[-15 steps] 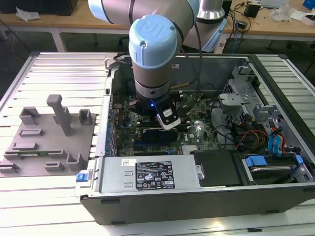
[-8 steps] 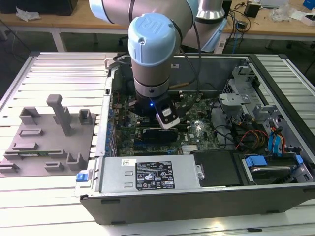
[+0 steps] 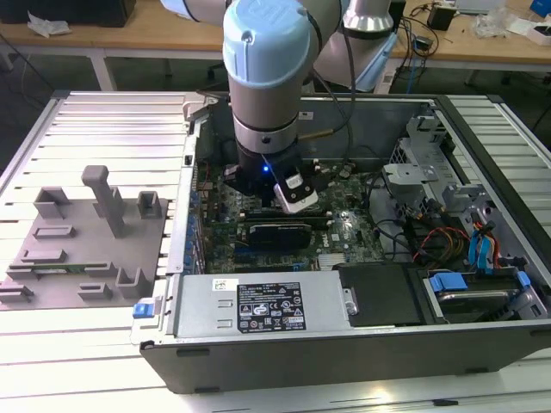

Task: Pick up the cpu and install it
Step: 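Install the second cpu locking lever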

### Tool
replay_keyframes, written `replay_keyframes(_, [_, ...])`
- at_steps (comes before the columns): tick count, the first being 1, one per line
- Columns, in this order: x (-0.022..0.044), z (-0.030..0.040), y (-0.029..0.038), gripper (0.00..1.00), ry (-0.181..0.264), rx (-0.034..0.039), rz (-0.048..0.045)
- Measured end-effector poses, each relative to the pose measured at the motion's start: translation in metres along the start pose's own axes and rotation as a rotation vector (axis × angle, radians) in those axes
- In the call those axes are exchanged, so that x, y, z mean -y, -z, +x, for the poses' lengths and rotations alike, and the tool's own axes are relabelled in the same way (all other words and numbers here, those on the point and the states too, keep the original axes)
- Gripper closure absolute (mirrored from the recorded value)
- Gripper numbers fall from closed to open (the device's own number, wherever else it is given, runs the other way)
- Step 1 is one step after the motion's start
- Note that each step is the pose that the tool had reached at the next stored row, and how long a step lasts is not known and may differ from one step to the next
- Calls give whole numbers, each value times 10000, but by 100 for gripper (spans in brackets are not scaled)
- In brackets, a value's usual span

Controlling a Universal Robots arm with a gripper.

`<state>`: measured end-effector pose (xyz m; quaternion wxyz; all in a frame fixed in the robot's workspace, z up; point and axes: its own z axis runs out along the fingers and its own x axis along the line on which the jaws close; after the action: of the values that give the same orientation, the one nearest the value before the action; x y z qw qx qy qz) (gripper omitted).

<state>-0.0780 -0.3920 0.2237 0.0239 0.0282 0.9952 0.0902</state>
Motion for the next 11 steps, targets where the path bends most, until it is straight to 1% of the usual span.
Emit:
replay_keyframes(1, [-3, -8, 12, 89, -2, 14, 283])
replay_keyframes(2, [-6, -28, 11, 89, -12, 26, 451])
replay_keyframes(4, [-12, -88, 8, 89, -18, 27, 454])
replay_keyframes(5, [-18, -137, 5, 89, -21, 27, 454])
replay_keyframes(6, [-22, -169, 3, 89, -21, 26, 455])
replay_keyframes(7, [-31, -225, -2, 89, -20, 26, 455])
replay_keyframes(8, [-42, -256, -5, 89, -22, 24, 456])
replay_keyframes(9, [-60, -281, -9, 89, -22, 24, 458])
replay_keyframes(10, [-105, -305, -19, 89, -22, 26, 460])
replay_keyframes(11, [-161, -314, -30, 89, -22, 26, 465])
